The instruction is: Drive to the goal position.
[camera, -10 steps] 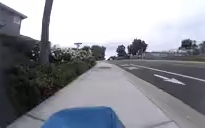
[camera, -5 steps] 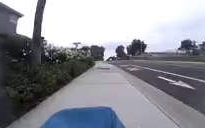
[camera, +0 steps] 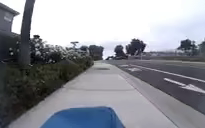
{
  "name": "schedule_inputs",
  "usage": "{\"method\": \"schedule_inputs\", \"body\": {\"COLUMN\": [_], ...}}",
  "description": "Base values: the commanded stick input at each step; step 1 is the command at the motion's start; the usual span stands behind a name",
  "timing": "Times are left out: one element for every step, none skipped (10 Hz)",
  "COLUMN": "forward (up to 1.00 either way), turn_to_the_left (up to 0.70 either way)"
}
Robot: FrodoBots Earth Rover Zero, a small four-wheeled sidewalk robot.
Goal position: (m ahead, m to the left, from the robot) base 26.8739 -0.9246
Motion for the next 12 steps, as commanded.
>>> {"method": "schedule_inputs", "body": {"forward": [1.0,1.0,1.0,1.0,1.0,1.0,1.0,1.0,1.0,1.0,1.0,1.0], "turn_to_the_left": [0.27,0.27,0.0,0.0,0.0,0.0,0.0,0.0,0.0,0.0,0.0,0.0]}}
